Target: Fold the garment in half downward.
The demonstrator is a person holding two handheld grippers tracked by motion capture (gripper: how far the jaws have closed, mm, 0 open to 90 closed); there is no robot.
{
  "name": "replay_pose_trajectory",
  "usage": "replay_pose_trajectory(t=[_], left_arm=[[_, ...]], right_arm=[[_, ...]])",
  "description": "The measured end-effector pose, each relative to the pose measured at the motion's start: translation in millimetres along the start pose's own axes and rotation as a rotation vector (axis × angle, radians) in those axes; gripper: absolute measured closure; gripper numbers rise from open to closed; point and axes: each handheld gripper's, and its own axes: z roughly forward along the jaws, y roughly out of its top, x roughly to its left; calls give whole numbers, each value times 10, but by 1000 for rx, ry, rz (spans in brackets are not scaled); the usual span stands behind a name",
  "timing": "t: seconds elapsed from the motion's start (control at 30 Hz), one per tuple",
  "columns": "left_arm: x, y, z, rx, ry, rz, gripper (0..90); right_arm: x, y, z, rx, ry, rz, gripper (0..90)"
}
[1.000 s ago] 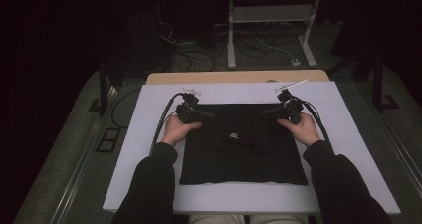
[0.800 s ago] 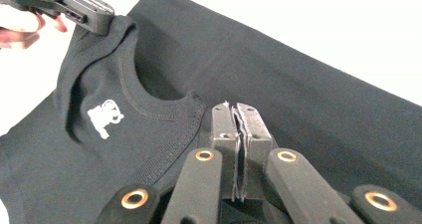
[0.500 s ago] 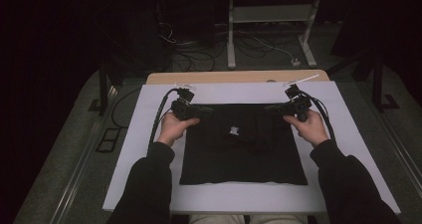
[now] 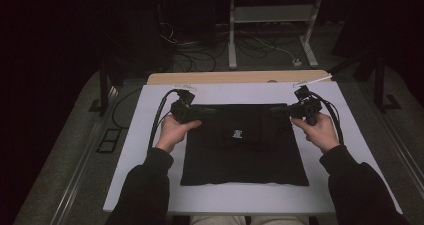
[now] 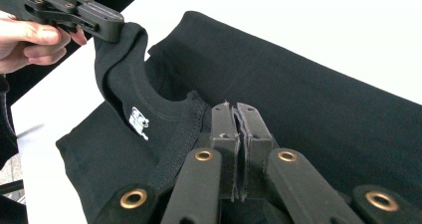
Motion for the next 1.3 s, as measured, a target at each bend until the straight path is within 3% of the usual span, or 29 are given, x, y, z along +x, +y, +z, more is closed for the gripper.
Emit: replay_pose_trajectory(t=[0.6,1.0,1.17,1.3], left_arm=[[-120,-255,-19,-34,-44,8,845],[-227,-549,-32,-25,-69,7,845],[-275,-639,-92,-46,-86,-12,844],[-364,-703,-140,-50,-92,8,844]], right_arm=[[1,-334,-67,-12,60,32,860],[92,-642,-44,40,81,44,860],[114,-736,-92,38,90,49,860],[124,-824,-125,40,100,64,859]])
